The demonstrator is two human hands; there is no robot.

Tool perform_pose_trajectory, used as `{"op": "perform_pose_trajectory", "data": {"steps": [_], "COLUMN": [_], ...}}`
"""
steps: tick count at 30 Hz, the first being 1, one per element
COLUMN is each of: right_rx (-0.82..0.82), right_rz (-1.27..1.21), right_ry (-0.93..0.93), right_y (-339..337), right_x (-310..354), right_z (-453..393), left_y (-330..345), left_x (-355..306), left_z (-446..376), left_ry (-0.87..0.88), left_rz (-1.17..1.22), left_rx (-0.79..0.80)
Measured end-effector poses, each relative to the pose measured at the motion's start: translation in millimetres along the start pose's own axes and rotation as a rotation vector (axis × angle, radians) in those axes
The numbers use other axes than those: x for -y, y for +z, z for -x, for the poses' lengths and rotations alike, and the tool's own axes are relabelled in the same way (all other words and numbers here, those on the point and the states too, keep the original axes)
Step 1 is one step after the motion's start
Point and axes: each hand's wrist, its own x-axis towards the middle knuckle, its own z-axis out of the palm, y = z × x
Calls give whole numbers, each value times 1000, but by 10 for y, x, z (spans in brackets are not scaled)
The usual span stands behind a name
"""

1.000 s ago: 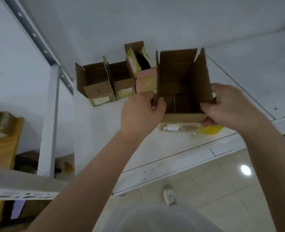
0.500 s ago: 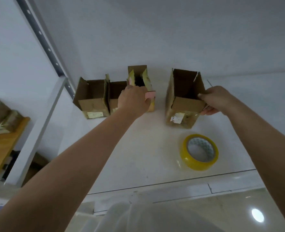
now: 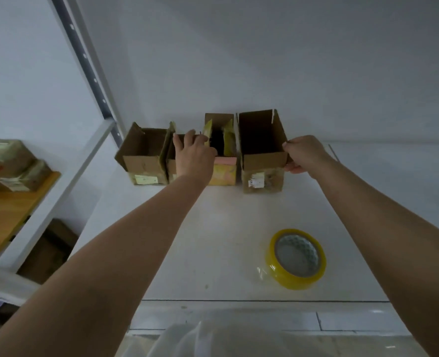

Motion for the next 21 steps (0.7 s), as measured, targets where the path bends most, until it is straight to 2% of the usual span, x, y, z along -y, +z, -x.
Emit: {"op": "perform_pose_trajectory", "data": {"steps": [13,16,21], "right_rx": [66,12,-119], "right_rz": [-187,-97,212], "right_ry": [-18,-82,-171], "right_y": [39,21,-29], "right_x": [-101,-198,-371], "right_z": [-86,-19,262], "left_y": [-104,-124,-226], "left_x": [-31,-9,-79], "left_z": [-9,67,249], "left_ry": [-18,32,173], "left_rz": [13,49,130], "left_rx": [70,20,-50]}}
